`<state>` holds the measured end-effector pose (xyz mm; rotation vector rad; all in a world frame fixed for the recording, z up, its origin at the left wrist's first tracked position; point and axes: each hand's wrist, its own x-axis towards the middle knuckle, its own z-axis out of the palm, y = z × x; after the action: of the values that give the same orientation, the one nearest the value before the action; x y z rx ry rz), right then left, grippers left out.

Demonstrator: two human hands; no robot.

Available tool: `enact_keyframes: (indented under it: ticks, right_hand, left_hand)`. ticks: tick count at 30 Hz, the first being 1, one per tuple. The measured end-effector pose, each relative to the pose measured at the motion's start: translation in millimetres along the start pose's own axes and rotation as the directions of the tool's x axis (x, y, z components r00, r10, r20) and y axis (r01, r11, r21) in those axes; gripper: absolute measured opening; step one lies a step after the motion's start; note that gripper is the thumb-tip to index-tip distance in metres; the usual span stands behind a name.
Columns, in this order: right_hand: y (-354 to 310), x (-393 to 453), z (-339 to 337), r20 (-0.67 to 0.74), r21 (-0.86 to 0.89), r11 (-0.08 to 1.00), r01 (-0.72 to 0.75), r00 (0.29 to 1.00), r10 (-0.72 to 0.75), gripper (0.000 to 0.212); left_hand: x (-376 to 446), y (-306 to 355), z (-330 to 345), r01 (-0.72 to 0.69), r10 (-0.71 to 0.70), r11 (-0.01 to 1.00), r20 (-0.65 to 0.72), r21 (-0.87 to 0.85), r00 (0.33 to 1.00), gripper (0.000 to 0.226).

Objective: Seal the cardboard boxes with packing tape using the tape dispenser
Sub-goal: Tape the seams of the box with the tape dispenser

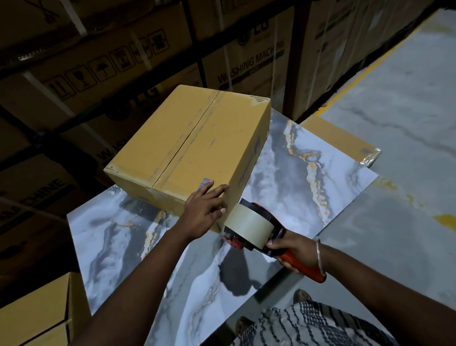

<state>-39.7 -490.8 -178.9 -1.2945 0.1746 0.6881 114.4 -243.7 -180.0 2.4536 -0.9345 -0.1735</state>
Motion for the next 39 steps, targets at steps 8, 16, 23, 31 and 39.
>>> enact_keyframes:
  ticks: [8, 16, 23, 31, 39]
  right_hand:
    - [13.3, 18.3, -2.8, -0.050, 0.028, 1.000, 0.001, 0.999, 0.001, 0.046]
    - [11.0, 28.4, -1.7, -0.072, -0.005, 1.000, -0.029, 0.997, 0.029, 0.039]
    - [10.7, 29.9, -8.5, -0.164, -0.008, 0.998, -0.059, 0.985, 0.057, 0.031]
    - [18.3, 24.9, -22.4, -0.258, 0.053, 0.998, -0.025, 0.965, 0.038, 0.026]
    - [10.1, 23.0, -39.8, -0.276, 0.124, 0.992, 0.025, 0.961, 0.010, 0.019]
  left_hand:
    - [1.4, 2.5, 5.5, 0.038, -0.040, 0.999, -0.067, -0.030, 0.997, 0.041]
    - [2.7, -4.9, 7.6, 0.049, -0.049, 0.999, -0.016, -0.001, 0.999, 0.017]
    - [-0.3, 2.6, 1.5, 0.001, -0.004, 0.998, -0.050, -0.057, 0.999, 0.017]
    - [-3.6, 5.7, 15.2, -0.042, 0.075, 0.977, -0.151, 0.211, 0.986, 0.008]
    - [7.1, 20.8, -0.9, -0.015, 0.048, 0.917, -0.073, 0.398, 0.996, 0.021]
